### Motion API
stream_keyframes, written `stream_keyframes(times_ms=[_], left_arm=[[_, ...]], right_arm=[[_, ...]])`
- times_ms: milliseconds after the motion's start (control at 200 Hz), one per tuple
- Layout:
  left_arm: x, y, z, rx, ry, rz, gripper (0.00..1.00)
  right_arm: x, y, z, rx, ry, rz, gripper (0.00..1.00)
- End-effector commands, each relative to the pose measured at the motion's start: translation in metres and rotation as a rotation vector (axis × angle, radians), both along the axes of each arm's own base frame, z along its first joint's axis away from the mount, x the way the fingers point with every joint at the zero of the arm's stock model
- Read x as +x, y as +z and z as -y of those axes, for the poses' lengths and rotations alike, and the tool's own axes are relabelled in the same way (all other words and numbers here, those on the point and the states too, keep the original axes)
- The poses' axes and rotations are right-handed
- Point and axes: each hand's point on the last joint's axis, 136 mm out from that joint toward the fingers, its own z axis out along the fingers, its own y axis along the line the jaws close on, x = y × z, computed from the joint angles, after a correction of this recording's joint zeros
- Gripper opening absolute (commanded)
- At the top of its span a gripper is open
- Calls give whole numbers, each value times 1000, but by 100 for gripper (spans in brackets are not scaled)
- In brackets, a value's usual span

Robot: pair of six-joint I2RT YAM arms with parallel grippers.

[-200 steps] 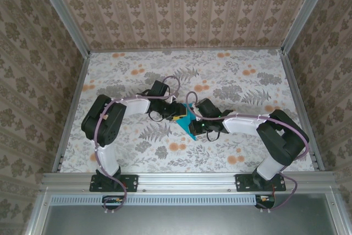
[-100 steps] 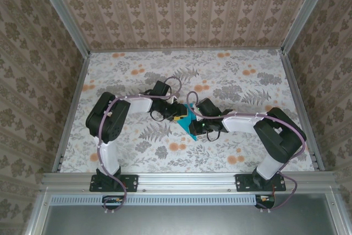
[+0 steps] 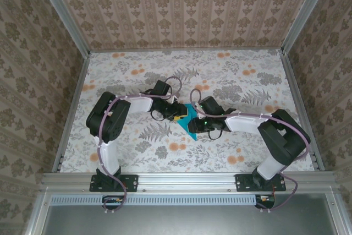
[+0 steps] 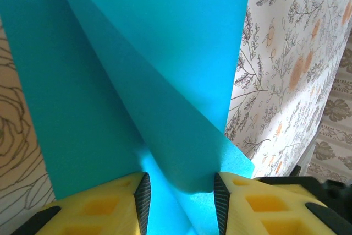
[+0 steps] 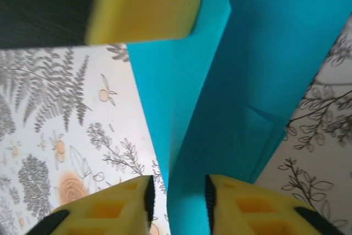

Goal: Fold a paper plane with a square sheet of paper (fold left side to right side)
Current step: Fourth fold the wing at the center of the table.

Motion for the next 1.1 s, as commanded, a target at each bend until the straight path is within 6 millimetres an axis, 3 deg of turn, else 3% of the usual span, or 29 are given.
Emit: stream_keyframes(times_ms=[0, 160, 480, 650, 925, 1095], left_arm=[[-6, -19, -9, 75, 12, -43, 39], [-7, -18, -9, 75, 12, -40, 39], [-7, -17, -9, 76, 13, -38, 38], [-6, -17, -10, 77, 14, -40, 38], [-7, -17, -10, 77, 13, -40, 38], [-7, -17, -10, 78, 12, -41, 38]], right_arm=[[8, 24, 1, 92, -18, 38, 39], [15, 25, 6, 139, -43, 31, 42], [19, 10, -13, 149, -14, -2, 38], [21, 4, -16, 139, -12, -15, 31], [19, -1, -9, 95, -14, -15, 11], [19, -5, -2, 51, -24, -15, 8]])
